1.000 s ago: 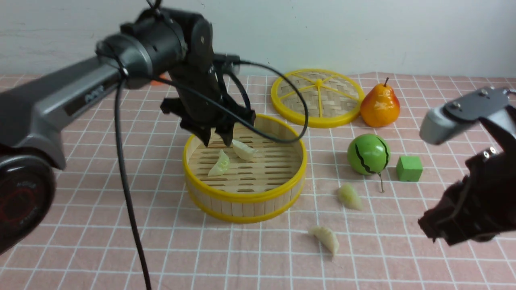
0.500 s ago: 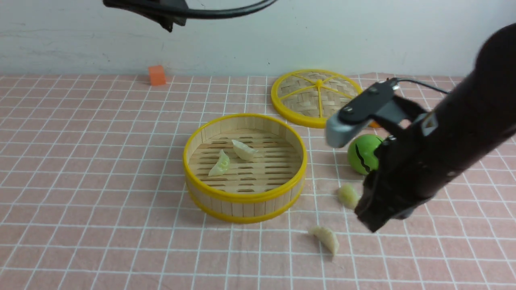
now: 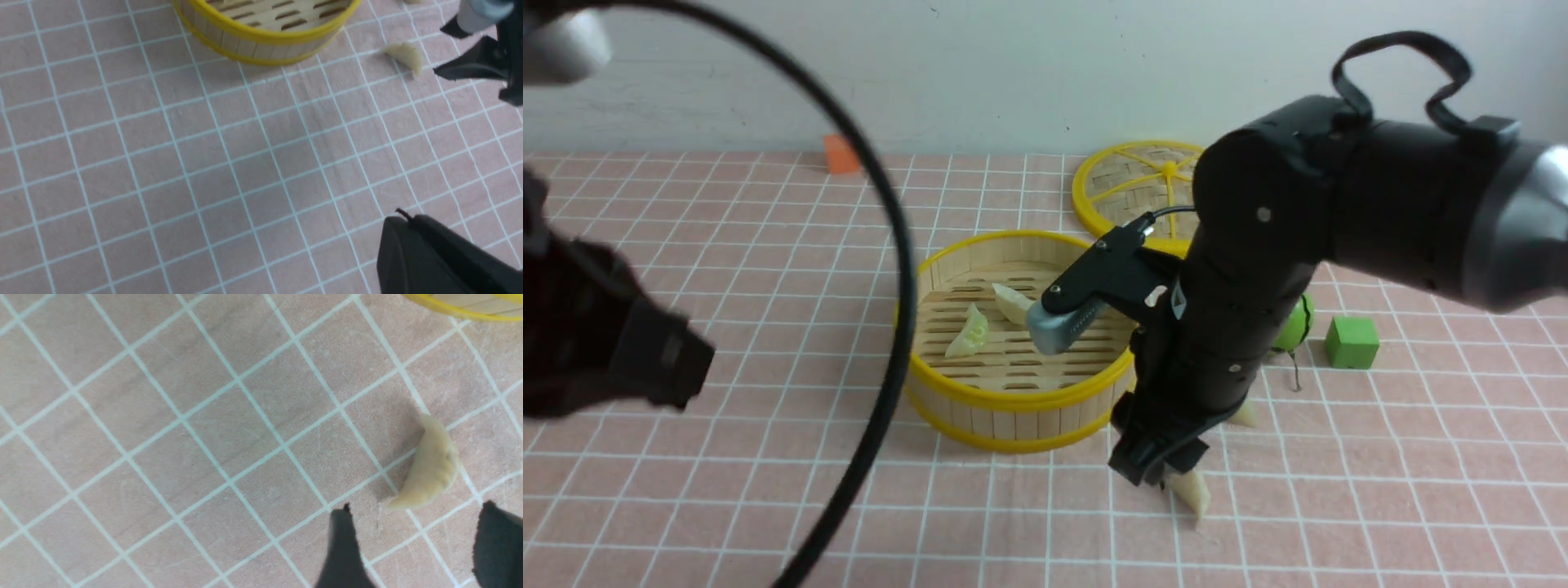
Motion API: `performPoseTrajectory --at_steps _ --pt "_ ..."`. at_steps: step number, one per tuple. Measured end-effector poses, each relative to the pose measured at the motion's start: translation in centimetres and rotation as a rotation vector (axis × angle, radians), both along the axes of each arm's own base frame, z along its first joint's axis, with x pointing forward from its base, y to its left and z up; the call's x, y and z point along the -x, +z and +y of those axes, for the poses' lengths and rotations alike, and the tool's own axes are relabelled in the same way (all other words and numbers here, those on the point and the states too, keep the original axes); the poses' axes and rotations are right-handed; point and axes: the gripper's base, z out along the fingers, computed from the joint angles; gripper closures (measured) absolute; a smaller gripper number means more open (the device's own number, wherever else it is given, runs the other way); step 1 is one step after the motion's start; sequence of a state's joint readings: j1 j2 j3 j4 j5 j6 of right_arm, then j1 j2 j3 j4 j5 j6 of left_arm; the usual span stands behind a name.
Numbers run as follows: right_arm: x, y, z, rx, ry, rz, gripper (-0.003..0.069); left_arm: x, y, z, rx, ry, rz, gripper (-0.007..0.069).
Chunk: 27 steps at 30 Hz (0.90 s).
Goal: Put the dumplings into the steamer on the table with the pink tablecloth.
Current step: 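Reach for and grasp a dumpling lying on the table beside the steamer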
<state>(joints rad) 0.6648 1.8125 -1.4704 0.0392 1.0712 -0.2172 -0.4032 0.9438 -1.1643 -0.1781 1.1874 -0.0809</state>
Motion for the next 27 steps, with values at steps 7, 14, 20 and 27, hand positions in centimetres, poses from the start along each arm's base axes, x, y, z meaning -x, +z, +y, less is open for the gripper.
performPoseTrajectory --at_steps 7,14,20,27 --pt "-2.0 -3.2 -0.6 0.068 -0.049 0.036 0.0075 2.3 -3.9 0.4 0.035 -0.015 0.080 0.0638" --pt "-5.1 -6.0 -2.3 0.014 -0.182 0.046 0.0113 2.2 -6.0 0.2 0.035 -0.025 0.098 0.0638" --pt "-5.8 -8.2 -2.0 0.015 -0.187 0.049 0.0190 1.9 -5.8 0.1 0.056 -0.017 0.067 0.0638" --pt "-5.3 -8.3 -2.3 0.071 -0.178 0.109 0.0489 1.9 -5.8 0.1 0.062 -0.017 0.066 0.0638"
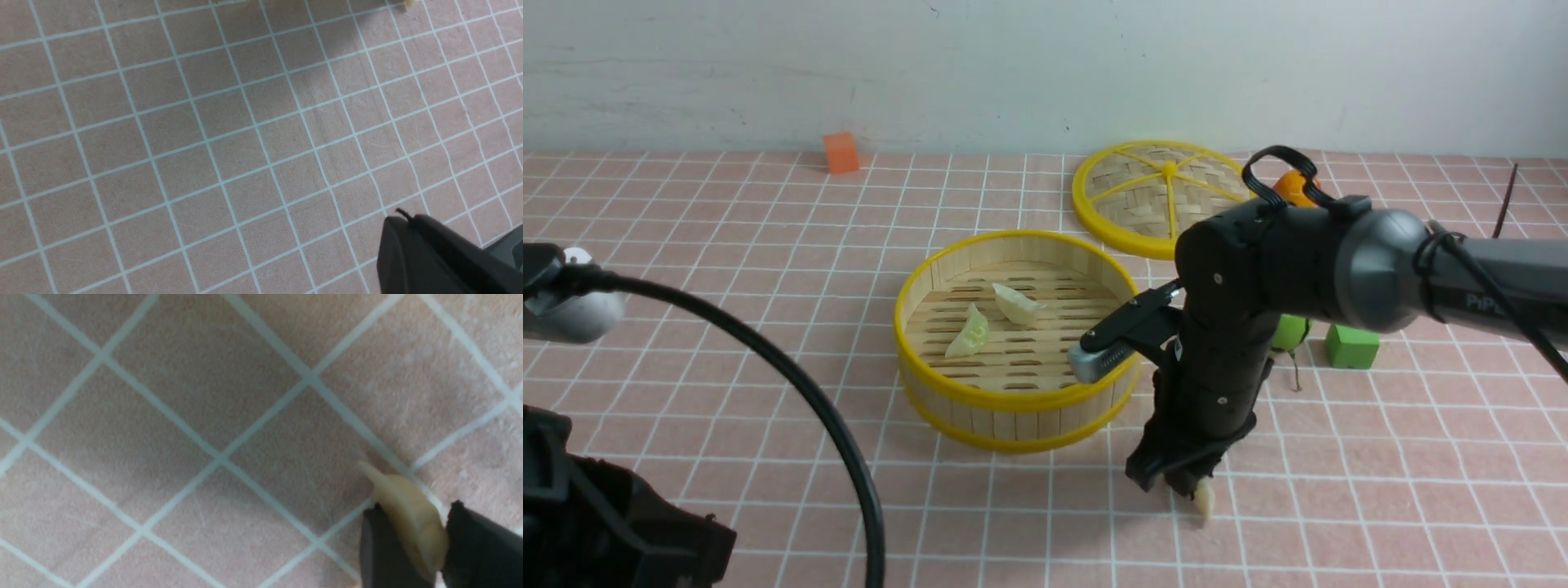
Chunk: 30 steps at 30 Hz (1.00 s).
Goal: Put the dumplings into the steamer on the table with the pink tablecloth.
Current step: 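Reach for and grasp a dumpling lying on the table beside the steamer, then place the dumpling in the bamboo steamer basket with the right gripper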
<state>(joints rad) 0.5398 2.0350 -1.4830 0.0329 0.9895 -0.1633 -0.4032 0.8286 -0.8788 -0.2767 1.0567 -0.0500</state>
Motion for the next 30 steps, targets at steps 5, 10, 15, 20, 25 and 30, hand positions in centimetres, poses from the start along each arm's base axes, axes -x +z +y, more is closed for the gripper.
performPoseTrajectory --at_steps 5,10,15,20,25,30 --pt "-0.3 1.6 0.2 0.013 0.004 0.020 0.0497 0.0 0.0 0.0 0.001 0.001 -0.002 0.0638" --pt "-2.0 6.5 1.5 -0.084 -0.003 -0.081 0.0497 0.0 0.0 0.0 0.001 0.000 -0.004 0.0638" --pt "-3.9 10.4 3.7 -0.273 -0.045 -0.192 0.0497 -0.1 0.1 0.0 0.005 0.002 -0.015 0.0638" --pt "-6.1 7.7 5.8 -0.294 -0.045 -0.178 0.0497 -0.2 0.1 0.0 0.008 0.004 -0.021 0.0637" --pt "-7.0 4.8 7.5 -0.274 -0.023 -0.152 0.0497 -0.2 0.1 0.0 0.008 0.004 -0.021 0.0636" --pt "-7.1 3.1 9.1 -0.245 0.014 -0.161 0.0497 -0.2 0.1 0.0 0.005 0.004 -0.022 0.0636"
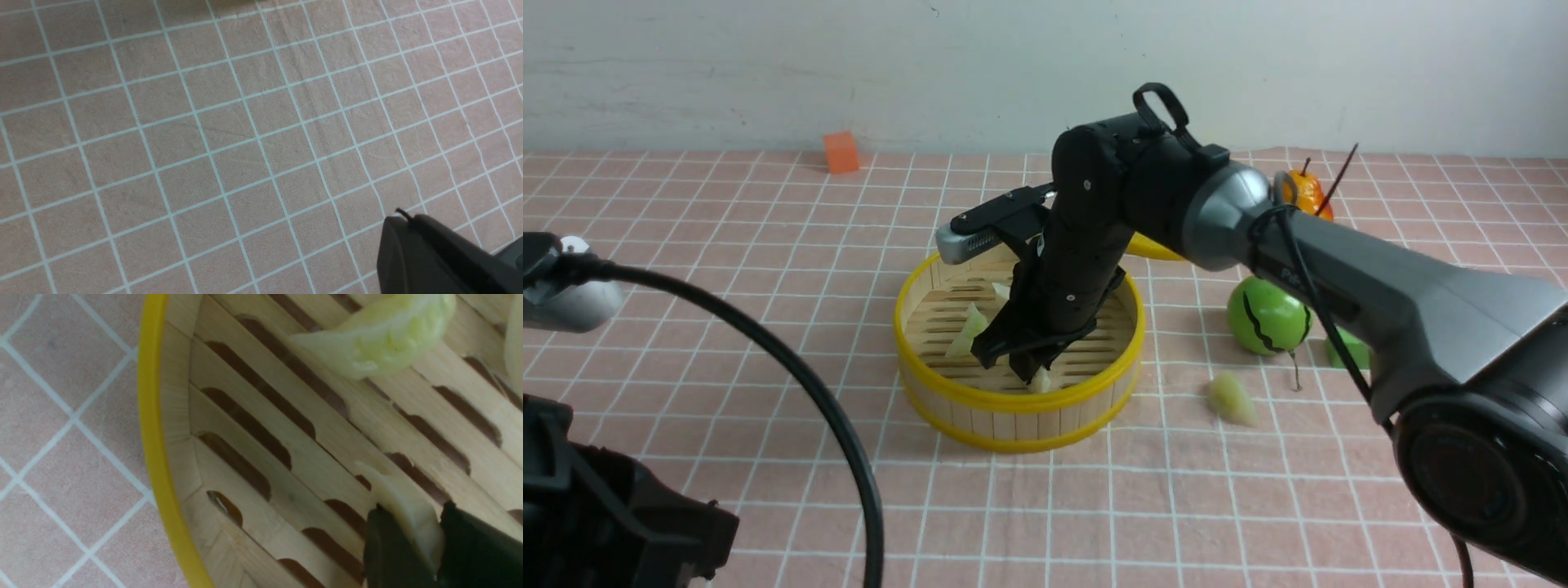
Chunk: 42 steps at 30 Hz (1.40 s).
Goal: Put the dumplings into the steamer on the table with the pink tablecloth.
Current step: 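Place the dumpling in the bamboo steamer basket with the right gripper, then reach for and grasp a dumpling lying on the table beside the steamer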
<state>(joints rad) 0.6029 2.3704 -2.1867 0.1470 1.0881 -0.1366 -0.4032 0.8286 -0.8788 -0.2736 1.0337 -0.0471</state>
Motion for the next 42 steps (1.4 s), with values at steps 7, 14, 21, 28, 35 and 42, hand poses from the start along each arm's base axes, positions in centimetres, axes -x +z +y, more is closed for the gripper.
performPoseTrajectory --at_steps 7,14,21,28,35,42 --pt "0.3 0.1 0.4 0.037 0.020 -0.023 0.0477 0.0 0.0 0.0 -0.004 0.001 -0.002 0.0631" --pt "1.1 5.8 -0.6 0.030 -0.037 -0.061 0.0172 0.0 0.0 0.0 -0.008 -0.003 -0.005 0.0626" --pt "3.8 15.7 -5.1 0.031 -0.101 -0.263 0.0083 0.0 0.0 0.0 -0.029 -0.034 -0.024 0.0623" --pt "4.3 12.4 -10.2 0.150 -0.184 -0.119 0.0148 0.1 -0.1 0.1 -0.035 -0.039 -0.011 0.0623" --pt "4.0 3.6 -13.3 0.262 -0.273 0.087 0.0167 0.1 -0.1 0.1 -0.039 -0.044 -0.008 0.0623" --pt "1.4 -1.4 -14.5 0.224 -0.365 0.070 0.0167 0.1 -0.1 0.1 -0.044 -0.052 -0.013 0.0620"
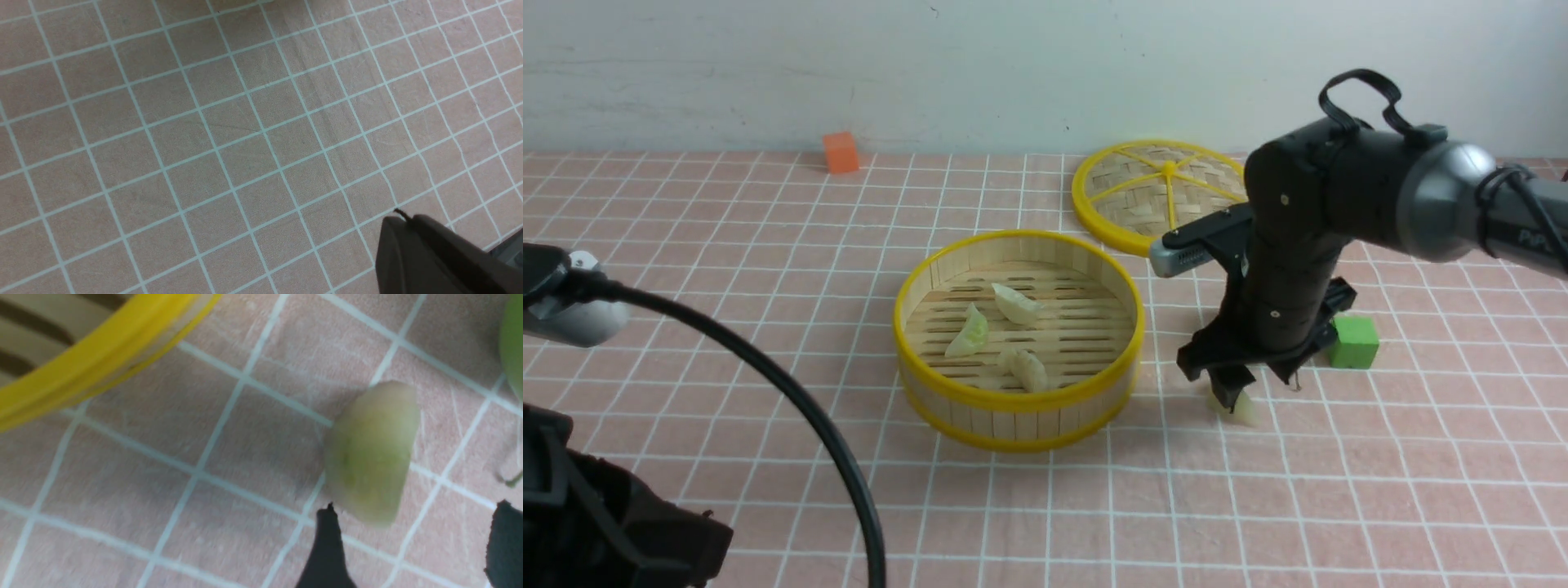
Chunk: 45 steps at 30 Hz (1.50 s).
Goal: Put the dumplings into the steamer on the table with the pink tablecloth.
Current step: 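Reach for and grasp a dumpling lying on the table beside the steamer, then place the dumpling in the bamboo steamer basket with the right gripper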
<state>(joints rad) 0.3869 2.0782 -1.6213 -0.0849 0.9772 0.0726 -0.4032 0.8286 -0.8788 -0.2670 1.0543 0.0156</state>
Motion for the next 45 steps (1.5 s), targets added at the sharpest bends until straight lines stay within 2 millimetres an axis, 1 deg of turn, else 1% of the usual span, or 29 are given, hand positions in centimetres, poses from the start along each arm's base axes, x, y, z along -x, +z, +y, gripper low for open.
performPoseTrajectory --at_steps 4,8,9,10,11,12,13,14,15,16,17,19,22,23,24,25,27,29,30,31,33,36,38,39,40,41,45 --pt "-0.7 -1.9 -0.1 -0.001 -0.008 0.004 0.0167 0.0 0.0 0.0 -0.003 -0.005 -0.003 0.0620" --pt "-1.0 -2.4 0.2 -0.023 -0.007 -0.012 0.0173 0.0 0.0 0.0 -0.004 -0.008 -0.006 0.0620" --pt "-1.0 -2.5 0.3 -0.029 -0.008 -0.016 0.0185 0.0 0.0 0.0 -0.005 -0.008 -0.006 0.0620" --pt "-1.1 -2.4 0.3 -0.034 -0.004 -0.022 0.0218 0.0 0.0 0.0 -0.005 -0.009 -0.007 0.0620" --pt "-1.1 -2.4 0.4 -0.033 0.007 -0.023 0.0265 0.0 0.0 0.0 -0.005 -0.009 -0.008 0.0620" --pt "-1.1 -2.4 0.4 -0.033 0.010 -0.023 0.0285 0.0 0.0 0.0 -0.005 -0.009 -0.008 0.0620" --pt "-1.0 -2.5 0.4 -0.033 0.029 -0.014 0.0359 0.0 0.0 0.0 -0.006 -0.009 -0.010 0.0620" --pt "-0.9 -2.5 0.4 -0.032 0.049 0.000 0.0389 0.0 0.0 0.0 -0.006 -0.009 -0.012 0.0620" --pt "-0.9 -2.5 0.4 -0.032 0.049 0.001 0.0389 0.0 0.0 0.0 -0.006 -0.009 -0.012 0.0620" --pt "-0.9 -2.1 0.5 -0.031 0.061 0.002 0.0417 -0.1 0.0 0.0 -0.006 -0.008 -0.012 0.0620" --pt "-0.8 -1.9 0.5 -0.032 0.066 0.017 0.0426 -0.1 0.0 0.0 -0.008 -0.008 -0.014 0.0620" --pt "-0.8 -1.2 0.8 -0.040 0.075 0.047 0.0426 -0.1 0.0 0.0 -0.008 -0.008 -0.015 0.0620" --pt "-1.1 0.6 1.6 -0.062 0.086 0.036 0.0426 -0.1 0.0 0.0 -0.008 -0.007 -0.015 0.0620" --pt "-1.4 2.3 2.4 -0.087 0.102 0.001 0.0426 -0.1 0.0 0.0 -0.008 -0.007 -0.015 0.0620" --pt "-1.4 2.8 2.7 -0.099 0.104 -0.010 0.0426 -0.1 0.0 0.0 -0.008 -0.007 -0.015 0.0620" --pt "-1.5 4.8 4.0 -0.137 0.129 -0.055 0.0426 -0.1 0.0 0.0 -0.008 -0.007 -0.015 0.0620" --pt "-1.4 7.0 5.8 -0.182 0.178 -0.121 0.0426 -0.1 0.0 0.0 -0.008 -0.007 -0.016 0.0619" --pt "-1.2 8.3 7.5 -0.215 0.228 -0.172 0.0426 -0.1 0.0 0.0 -0.008 -0.007 -0.016 0.0616" --pt "-1.2 8.4 8.3 -0.226 0.241 -0.187 0.0426 -0.1 0.0 0.0 -0.008 -0.007 -0.016 0.0615" --pt "-1.2 8.3 8.9 -0.232 0.253 -0.195 0.0426 -0.1 0.0 0.0 -0.008 -0.007 -0.016 0.0613" --pt "-1.6 6.7 10.1 -0.239 0.266 -0.195 0.0426 -0.1 0.0 0.0 -0.007 -0.007 -0.016 0.0610" --pt "-2.1 4.4 10.6 -0.230 0.266 -0.167 0.0426 -0.1 0.0 0.0 -0.007 -0.007 -0.016 0.0607" --pt "-2.7 2.1 10.9 -0.215 0.263 -0.143 0.0426 -0.1 0.0 0.0 -0.007 -0.007 -0.015 0.0607" --pt "-2.7 2.0 10.9 -0.214 0.263 -0.142 0.0426 -0.1 0.0 0.0 -0.007 -0.008 -0.015 0.0607" --pt "-3.0 1.1 11.0 -0.206 0.259 -0.140 0.0426 -0.1 0.0 0.0 -0.007 -0.008 -0.015 0.0607" --pt "-3.1 0.9 11.1 -0.206 0.254 -0.146 0.0426 -0.1 0.0 0.0 -0.007 -0.008 -0.015 0.0607" --pt "-3.5 0.7 11.1 -0.214 0.203 -0.171 0.0415 -0.1 0.1 0.0 -0.007 -0.007 -0.016 0.0607"
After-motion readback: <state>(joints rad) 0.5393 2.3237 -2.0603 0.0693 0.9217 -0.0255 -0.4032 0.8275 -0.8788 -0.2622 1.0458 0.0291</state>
